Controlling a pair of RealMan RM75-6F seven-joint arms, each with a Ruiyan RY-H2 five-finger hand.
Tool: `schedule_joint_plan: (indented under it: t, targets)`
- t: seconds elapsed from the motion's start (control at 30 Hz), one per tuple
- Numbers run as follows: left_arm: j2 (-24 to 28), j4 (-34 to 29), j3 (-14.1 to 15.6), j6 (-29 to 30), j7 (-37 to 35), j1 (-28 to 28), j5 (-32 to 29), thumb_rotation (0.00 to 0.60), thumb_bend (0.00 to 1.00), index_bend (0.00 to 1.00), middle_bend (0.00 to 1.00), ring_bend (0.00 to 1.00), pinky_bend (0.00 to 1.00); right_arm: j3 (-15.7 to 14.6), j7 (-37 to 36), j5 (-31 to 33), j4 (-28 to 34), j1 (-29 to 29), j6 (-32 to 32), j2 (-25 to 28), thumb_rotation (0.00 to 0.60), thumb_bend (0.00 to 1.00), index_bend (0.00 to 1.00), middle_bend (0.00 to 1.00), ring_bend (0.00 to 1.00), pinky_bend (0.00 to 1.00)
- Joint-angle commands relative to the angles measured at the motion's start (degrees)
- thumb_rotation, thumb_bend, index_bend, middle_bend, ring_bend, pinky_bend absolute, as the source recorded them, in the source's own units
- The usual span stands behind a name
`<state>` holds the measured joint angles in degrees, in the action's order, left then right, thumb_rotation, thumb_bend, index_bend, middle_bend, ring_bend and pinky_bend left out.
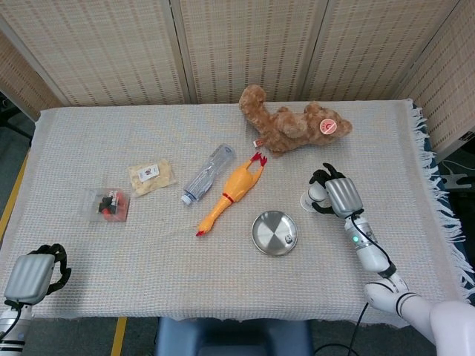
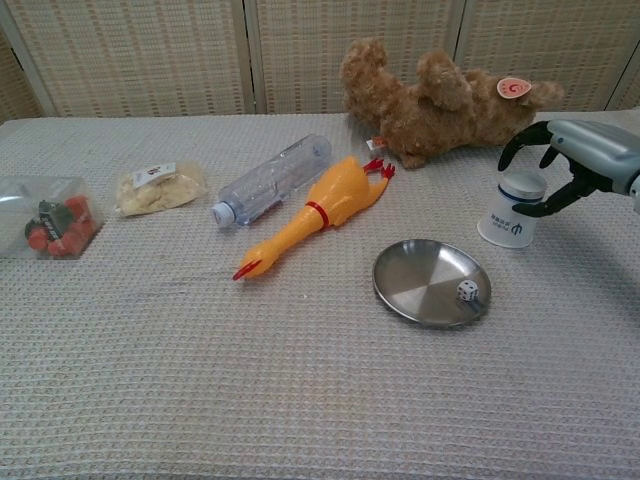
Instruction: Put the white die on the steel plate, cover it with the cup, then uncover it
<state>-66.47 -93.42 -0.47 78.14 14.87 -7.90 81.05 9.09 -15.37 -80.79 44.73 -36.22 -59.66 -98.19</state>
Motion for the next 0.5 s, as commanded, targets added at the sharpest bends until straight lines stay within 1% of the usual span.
schedule_joint_plan:
  t: [0.03,0.17,0.37,0.5]
  targets:
    - [0.0,0.0,0.0,0.0,0.0,0.0,0.0,0.600,0.36,0.26,0.38,0.35,0.55,-0.3,-1.6,-0.4,-2.2,-0.2,-0.2,-1.2,0.600,0.14,0.38,0.27,0.12,0.33]
    - [0.0,0.0,0.0,0.0,0.2,0.0,0.0,0.600,0.36,0.26,0.38,0.35,0.55,-0.6,-3.6,-1.2,-3.9,-0.1,-1.2,-2.0,0.600,0.15,0.42,0.31,0.18,0.43]
    - [-0.1,-0.1,0.1,0.0,0.3,0.0,0.1,0.600,0.36,0.26,0.38,0.35,0.55,-0.9,-5.3,-2.3,-4.6,0.2,-3.6,-2.5,0.600,0.17,0.46,0.37,0.28,0.54]
    - [-0.1,-0.1,0.1,0.1,0.3,0.0,0.1,0.600,0.36,0.26,0.39,0.35,0.55,-1.2,-5.9,-3.5,-3.3,0.7,-6.8,-2.4,0.600,0.18,0.49,0.41,0.34,0.56]
